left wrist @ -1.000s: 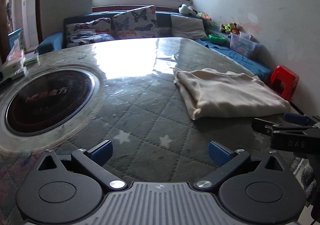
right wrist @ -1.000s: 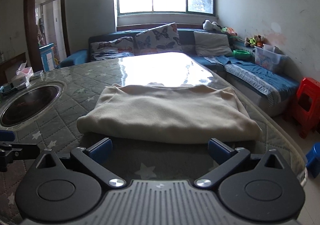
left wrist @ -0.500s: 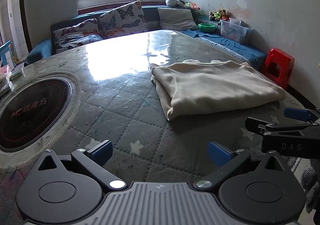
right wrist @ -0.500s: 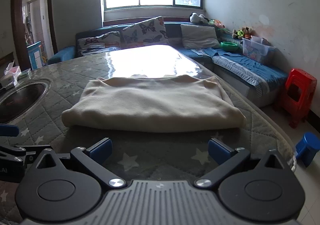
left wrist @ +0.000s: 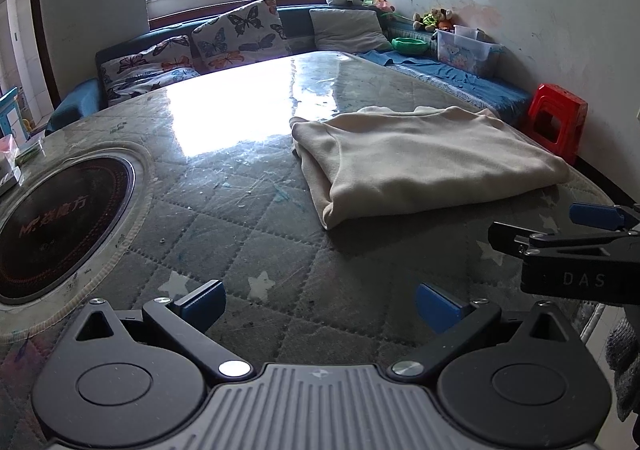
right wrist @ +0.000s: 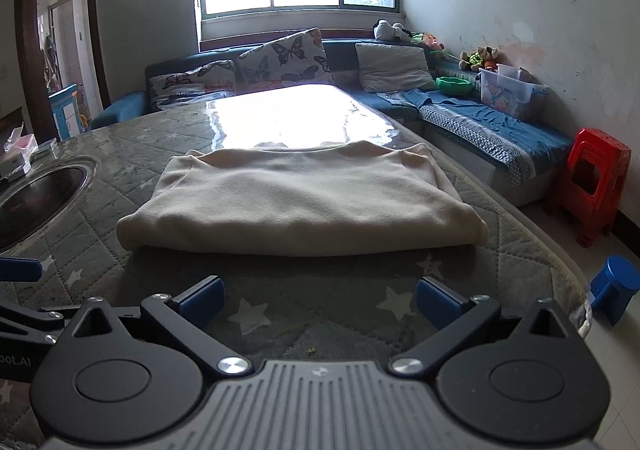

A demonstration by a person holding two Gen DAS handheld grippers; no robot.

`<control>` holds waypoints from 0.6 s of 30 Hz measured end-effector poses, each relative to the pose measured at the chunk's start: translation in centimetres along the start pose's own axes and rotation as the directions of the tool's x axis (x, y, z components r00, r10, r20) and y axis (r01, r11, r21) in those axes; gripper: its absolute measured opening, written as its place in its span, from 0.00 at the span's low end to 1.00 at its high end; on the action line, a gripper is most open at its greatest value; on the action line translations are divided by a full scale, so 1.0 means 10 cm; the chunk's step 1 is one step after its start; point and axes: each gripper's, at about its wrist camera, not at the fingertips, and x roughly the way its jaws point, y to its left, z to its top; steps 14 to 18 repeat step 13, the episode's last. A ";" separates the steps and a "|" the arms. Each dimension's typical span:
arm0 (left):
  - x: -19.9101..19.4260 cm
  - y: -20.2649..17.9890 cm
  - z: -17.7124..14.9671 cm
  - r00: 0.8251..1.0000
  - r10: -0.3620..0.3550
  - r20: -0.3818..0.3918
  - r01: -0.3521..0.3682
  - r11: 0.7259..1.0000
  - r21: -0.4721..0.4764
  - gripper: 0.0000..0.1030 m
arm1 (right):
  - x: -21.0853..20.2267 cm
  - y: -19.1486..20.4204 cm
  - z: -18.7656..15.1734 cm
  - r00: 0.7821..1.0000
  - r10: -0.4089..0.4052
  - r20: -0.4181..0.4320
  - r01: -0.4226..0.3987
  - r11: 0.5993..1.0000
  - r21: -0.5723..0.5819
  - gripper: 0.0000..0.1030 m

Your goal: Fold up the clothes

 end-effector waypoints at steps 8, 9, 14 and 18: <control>0.00 -0.03 0.00 1.000 0.003 -0.002 -0.003 1.000 -0.002 1.00 | 0.00 0.01 0.00 1.000 0.008 -0.003 -0.008 1.000 0.005 1.00; 0.01 -0.03 0.00 1.000 0.003 -0.002 -0.003 1.000 -0.002 1.00 | 0.00 0.01 0.00 1.000 0.010 -0.003 -0.010 1.000 0.005 1.00; 0.02 -0.03 0.00 1.000 0.005 -0.008 -0.005 1.000 -0.006 1.00 | 0.00 0.02 0.00 1.000 0.015 -0.003 -0.015 1.000 0.003 1.00; 0.02 -0.03 0.00 1.000 0.005 -0.008 -0.005 1.000 -0.006 1.00 | 0.00 0.02 0.00 1.000 0.015 -0.003 -0.015 1.000 0.003 1.00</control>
